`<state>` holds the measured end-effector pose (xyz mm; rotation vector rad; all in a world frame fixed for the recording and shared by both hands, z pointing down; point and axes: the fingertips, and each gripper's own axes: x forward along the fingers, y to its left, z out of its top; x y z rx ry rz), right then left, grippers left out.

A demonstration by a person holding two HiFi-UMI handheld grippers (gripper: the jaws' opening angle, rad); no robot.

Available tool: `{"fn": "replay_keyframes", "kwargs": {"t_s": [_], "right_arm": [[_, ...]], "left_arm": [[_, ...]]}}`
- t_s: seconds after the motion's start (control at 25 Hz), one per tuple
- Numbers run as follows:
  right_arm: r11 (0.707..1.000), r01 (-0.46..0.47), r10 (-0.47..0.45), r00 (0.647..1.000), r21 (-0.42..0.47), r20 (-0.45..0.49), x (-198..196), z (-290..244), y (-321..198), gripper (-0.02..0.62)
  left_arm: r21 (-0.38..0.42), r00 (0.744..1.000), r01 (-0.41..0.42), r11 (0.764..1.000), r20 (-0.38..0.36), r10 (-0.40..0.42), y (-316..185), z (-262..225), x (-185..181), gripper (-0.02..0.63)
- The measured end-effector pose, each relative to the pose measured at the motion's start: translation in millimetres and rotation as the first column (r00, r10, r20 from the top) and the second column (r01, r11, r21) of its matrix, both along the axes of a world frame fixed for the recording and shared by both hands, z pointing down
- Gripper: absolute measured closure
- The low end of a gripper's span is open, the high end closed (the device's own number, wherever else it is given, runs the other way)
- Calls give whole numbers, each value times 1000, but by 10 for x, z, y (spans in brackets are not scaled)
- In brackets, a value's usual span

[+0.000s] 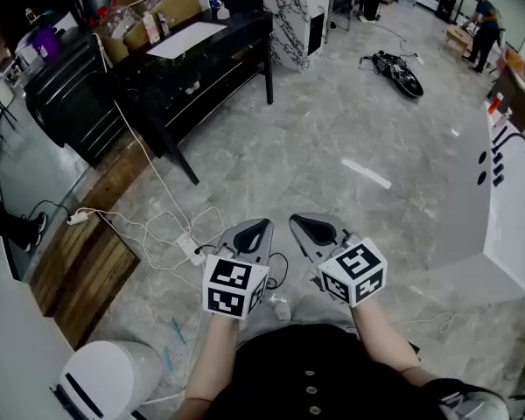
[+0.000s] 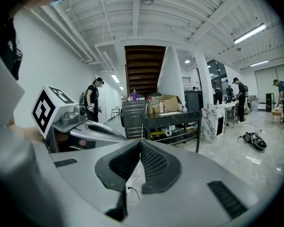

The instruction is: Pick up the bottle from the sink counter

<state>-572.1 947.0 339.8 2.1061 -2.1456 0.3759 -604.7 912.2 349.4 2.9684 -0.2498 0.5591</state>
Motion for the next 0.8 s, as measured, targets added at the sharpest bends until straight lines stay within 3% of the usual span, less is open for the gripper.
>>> {"fn": "replay_keyframes", "kwargs": {"t_s": [0.36, 0.8], "right_arm": [[997, -62, 62, 998, -35, 2, 204, 201, -128, 499], [999, -44, 44, 999, -6, 9, 703, 169, -774, 483]], "left_arm": [[-57, 1000, 10, 998, 5, -9, -287, 146, 36, 589], [-90, 998, 69, 994, 7, -68, -921, 222, 461, 589]]}}
